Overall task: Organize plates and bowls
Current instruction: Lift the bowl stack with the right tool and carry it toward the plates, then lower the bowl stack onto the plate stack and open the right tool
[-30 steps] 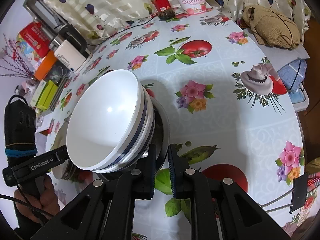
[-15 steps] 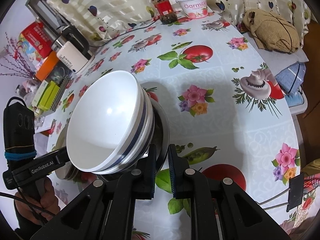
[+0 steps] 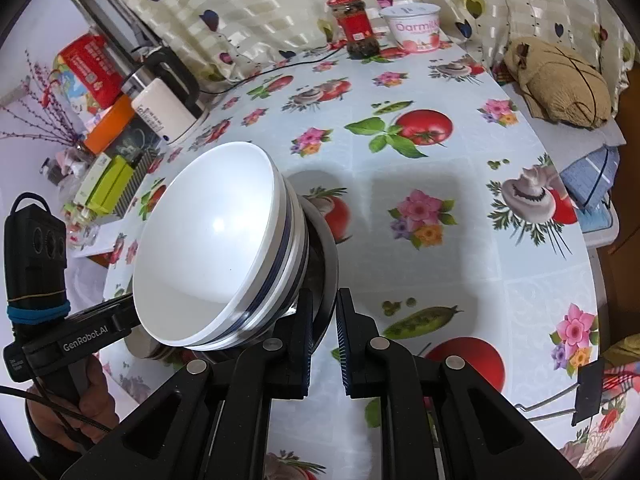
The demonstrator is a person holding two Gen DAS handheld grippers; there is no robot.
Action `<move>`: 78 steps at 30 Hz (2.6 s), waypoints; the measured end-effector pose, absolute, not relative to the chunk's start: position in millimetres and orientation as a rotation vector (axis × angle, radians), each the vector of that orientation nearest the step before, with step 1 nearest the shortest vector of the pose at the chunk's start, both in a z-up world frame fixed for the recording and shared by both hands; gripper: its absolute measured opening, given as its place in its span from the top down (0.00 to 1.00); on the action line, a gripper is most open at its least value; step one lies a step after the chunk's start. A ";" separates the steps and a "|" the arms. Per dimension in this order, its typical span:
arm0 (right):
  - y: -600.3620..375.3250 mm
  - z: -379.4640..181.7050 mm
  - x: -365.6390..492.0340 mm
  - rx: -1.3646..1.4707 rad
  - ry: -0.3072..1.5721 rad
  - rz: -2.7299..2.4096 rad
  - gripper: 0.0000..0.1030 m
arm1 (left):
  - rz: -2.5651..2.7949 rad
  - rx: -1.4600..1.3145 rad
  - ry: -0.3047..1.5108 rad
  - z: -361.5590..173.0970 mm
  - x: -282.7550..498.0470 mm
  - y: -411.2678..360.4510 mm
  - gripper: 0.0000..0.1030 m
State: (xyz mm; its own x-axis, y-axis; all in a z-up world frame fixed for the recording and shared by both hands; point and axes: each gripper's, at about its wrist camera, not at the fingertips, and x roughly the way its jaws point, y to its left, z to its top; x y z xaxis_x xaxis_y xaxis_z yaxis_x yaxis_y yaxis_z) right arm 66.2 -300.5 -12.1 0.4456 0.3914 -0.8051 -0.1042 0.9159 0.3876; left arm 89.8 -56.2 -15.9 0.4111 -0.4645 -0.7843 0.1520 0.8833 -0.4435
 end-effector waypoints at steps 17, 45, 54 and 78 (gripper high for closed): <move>-237.0 2.9 76.6 0.225 1.071 0.423 0.89 | -0.271 -0.368 1.041 -2.9 71.7 6.2 0.90; -117.1 -10.5 88.4 0.080 1.143 0.593 0.89 | -0.070 -0.459 1.033 -17.1 35.7 104.8 0.90; -101.9 -20.7 89.4 0.050 1.167 0.600 0.88 | -0.065 -0.476 1.054 -28.4 36.1 113.6 0.90; -115.4 -1.8 65.0 -0.043 1.078 0.579 0.61 | -0.046 -0.455 0.992 -23.9 20.8 115.4 0.88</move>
State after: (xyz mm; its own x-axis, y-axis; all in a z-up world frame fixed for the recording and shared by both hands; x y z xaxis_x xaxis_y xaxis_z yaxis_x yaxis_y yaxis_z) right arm 65.0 -115.4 -1.8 0.3405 0.4241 -0.8391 -0.4651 0.8516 0.2417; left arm 20.8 115.4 -23.9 0.5537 -0.2413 -0.7970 -0.1667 0.9056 -0.3900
